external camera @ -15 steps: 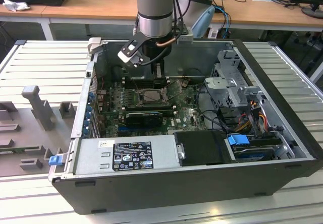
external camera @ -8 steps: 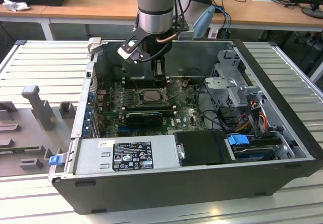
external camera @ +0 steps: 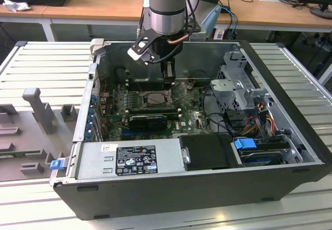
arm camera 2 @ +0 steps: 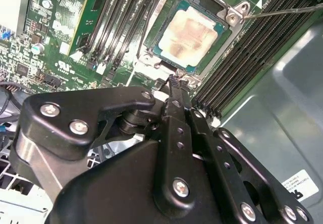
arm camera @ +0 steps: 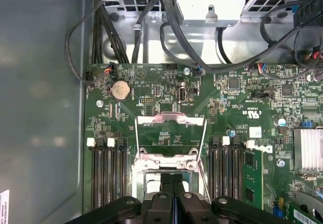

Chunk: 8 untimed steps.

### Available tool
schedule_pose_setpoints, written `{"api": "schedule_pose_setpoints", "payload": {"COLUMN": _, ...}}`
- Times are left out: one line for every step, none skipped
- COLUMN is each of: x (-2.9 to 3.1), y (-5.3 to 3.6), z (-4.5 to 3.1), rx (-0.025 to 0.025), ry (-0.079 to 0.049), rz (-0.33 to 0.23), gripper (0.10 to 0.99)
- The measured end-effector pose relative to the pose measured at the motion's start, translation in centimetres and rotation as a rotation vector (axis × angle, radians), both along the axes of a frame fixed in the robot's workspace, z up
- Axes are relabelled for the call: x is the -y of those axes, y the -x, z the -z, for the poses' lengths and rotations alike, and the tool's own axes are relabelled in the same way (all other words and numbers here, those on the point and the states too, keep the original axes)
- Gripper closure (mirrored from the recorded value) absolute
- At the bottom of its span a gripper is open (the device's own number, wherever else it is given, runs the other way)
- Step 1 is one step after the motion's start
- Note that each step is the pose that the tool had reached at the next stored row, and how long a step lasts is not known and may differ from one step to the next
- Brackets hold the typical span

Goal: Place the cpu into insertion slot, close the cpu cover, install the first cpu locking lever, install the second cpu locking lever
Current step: 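Close the cpu cover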

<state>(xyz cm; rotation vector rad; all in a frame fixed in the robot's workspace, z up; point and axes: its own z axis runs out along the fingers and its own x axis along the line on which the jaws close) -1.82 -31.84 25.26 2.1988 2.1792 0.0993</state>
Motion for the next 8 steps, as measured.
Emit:
{"api": "schedule_pose_setpoints", "payload": {"x": 0.0, "y": 0.0, "z": -0.11, "rx": 0.0001, "ry": 0.0, "rz": 0.0, "gripper": 0.98}}
{"api": "schedule_pose_setpoints", "payload": {"x": 0.0, "y": 0.0, "z": -0.29, "rx": 0.0001, "ry": 0.0, "rz": 0.0, "gripper": 0.98}}
{"api": "schedule_pose_setpoints", "payload": {"x": 0.0, "y": 0.0, "z": -0.45, "rx": 0.0001, "ry": 0.0, "rz": 0.0, "gripper": 0.98}}
{"api": "schedule_pose_setpoints", "payload": {"x": 0.0, "y": 0.0, "z": -0.65, "rx": 0.0001, "ry": 0.0, "rz": 0.0, "gripper": 0.98}}
{"api": "schedule_pose_setpoints", "payload": {"x": 0.0, "y": 0.0, "z": -0.8, "rx": 0.0001, "ry": 0.0, "rz": 0.0, "gripper": 0.98}}
{"api": "schedule_pose_setpoints", "payload": {"x": 0.0, "y": 0.0, "z": -1.03, "rx": 0.0001, "ry": 0.0, "rz": 0.0, "gripper": 0.98}}
{"api": "schedule_pose_setpoints", "payload": {"x": 0.0, "y": 0.0, "z": -1.29, "rx": 0.0001, "ry": 0.0, "rz": 0.0, "gripper": 0.98}}
{"api": "schedule_pose_setpoints", "payload": {"x": 0.0, "y": 0.0, "z": -1.43, "rx": 0.0001, "ry": 0.0, "rz": 0.0, "gripper": 0.98}}
